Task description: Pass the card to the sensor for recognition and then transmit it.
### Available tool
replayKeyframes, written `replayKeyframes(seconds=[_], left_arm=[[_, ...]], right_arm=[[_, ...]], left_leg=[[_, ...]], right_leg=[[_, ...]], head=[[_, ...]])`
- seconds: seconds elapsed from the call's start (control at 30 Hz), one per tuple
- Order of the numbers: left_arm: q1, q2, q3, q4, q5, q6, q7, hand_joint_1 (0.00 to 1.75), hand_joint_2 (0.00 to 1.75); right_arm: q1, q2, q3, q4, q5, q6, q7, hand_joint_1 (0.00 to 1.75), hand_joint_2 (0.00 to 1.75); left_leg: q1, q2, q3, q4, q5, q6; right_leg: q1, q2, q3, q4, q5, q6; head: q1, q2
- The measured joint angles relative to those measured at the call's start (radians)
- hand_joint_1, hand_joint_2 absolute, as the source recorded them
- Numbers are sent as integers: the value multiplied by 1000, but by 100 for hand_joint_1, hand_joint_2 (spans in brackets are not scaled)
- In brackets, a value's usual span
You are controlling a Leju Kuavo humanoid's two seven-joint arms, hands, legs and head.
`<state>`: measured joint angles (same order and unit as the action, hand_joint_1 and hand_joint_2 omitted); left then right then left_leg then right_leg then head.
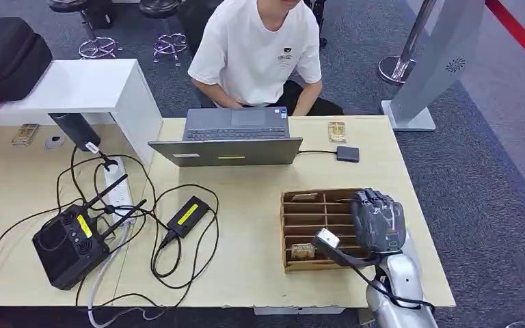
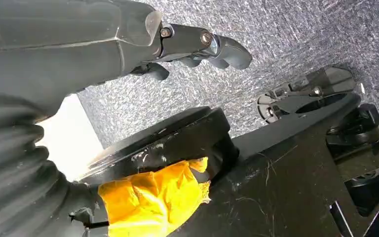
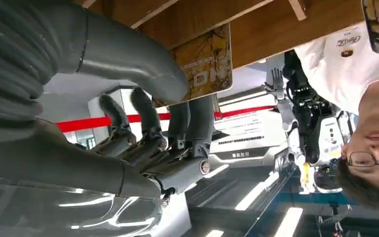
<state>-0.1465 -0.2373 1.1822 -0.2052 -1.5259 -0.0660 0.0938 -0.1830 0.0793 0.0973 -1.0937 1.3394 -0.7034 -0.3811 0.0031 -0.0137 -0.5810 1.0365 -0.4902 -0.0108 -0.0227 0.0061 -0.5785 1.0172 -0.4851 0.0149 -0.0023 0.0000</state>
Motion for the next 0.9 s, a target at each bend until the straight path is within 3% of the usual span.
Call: replayKeyframes(seconds=[0.23, 0.4, 0.9], left_arm=[[0, 0, 0, 0, -1, 5, -2, 0, 175], [0, 0, 0, 0, -8, 55, -13, 0, 175], [-1, 5, 0, 0, -14, 63, 0, 0, 175]], right_arm=[[1, -11, -2, 0, -3, 0, -3, 175, 175], [5, -15, -7, -2, 1, 0, -3, 175, 175], [11, -15, -15, -14, 3, 0, -22, 175, 175]], left_leg=[[0, 0, 0, 0, 0, 0], [0, 0, 0, 0, 0, 0], [0, 0, 0, 0, 0, 0]], right_leg=[[0, 0, 0, 0, 0, 0], [0, 0, 0, 0, 0, 0], [0, 0, 0, 0, 0, 0]], head=[[0, 0], [0, 0], [0, 0]])
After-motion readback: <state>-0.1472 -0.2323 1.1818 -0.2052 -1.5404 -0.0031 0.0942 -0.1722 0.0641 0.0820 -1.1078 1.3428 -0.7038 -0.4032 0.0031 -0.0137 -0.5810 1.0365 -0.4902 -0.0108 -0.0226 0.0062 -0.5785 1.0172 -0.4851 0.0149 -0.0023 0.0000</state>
